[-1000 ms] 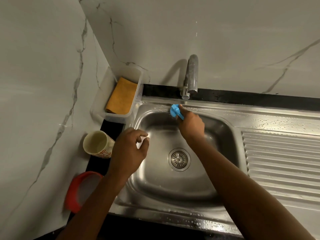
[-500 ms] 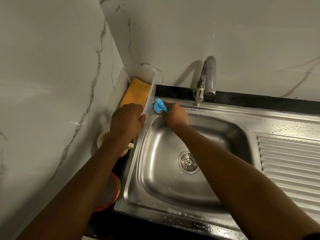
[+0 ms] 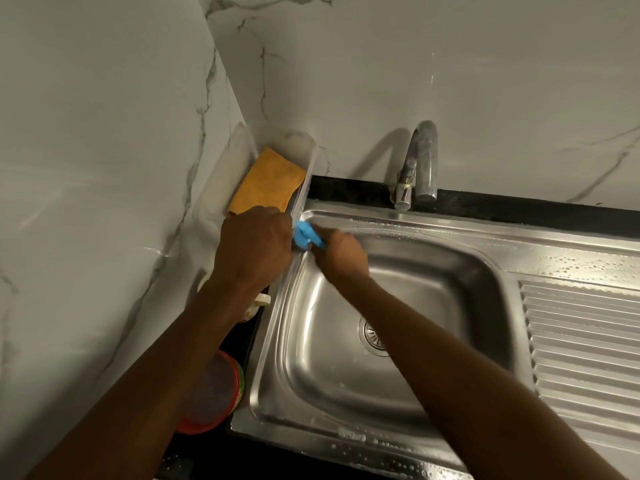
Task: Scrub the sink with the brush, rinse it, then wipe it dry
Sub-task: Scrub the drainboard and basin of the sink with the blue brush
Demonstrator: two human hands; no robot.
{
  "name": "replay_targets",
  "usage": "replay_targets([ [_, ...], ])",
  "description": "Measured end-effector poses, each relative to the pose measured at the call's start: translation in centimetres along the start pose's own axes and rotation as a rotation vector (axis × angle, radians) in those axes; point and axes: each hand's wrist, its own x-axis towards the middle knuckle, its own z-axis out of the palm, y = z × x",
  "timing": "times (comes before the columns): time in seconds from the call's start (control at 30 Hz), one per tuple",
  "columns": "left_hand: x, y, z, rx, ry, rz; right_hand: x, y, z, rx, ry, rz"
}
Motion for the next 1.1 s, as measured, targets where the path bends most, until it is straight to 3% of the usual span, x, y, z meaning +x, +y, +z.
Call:
replay_targets([
  [0.13,-0.4,-0.7,-0.3,-0.028,0.027,-0.037,4.9,-1.0,-0.8,-0.027,0.045,0.003],
  [0.23,-0.6,-1.0,-0.6,-0.039,0.045,-0.038,4.8,-0.5,0.3,0.19,0.007,0.064],
  [0.33,-0.6,-0.9,-1.0,-0.039,0.099,-0.003,2.3,0.0,1.7,0.324,-0.083,0.096],
  [0.5,-0.4,-1.2,-0.8,0.021,0.097,-0.029,-6.1,1.3,2.6,0.326,-0.287,-0.028],
  [0.6,-0.3,-1.1,-1.0,0.021,0.073,-0.032,-6.5,1.2,3.1,0.251,-0.237,-0.014],
  [0.83,-0.5,-1.4,-1.0,0.005,0.041,-0.032,3.8,-1.2,0.7,0.213,0.01,0.108],
  [1.0,-0.2,-1.3,-0.7,0.016,0.049,-0.034,4.0,-1.7,0.7,0.21,-0.008,0.12],
  [1.1,0.0,-1.4,-0.8,0.015,0.062,-0.024,0.1,-1.9,0.9,0.166,-0.107,0.095],
])
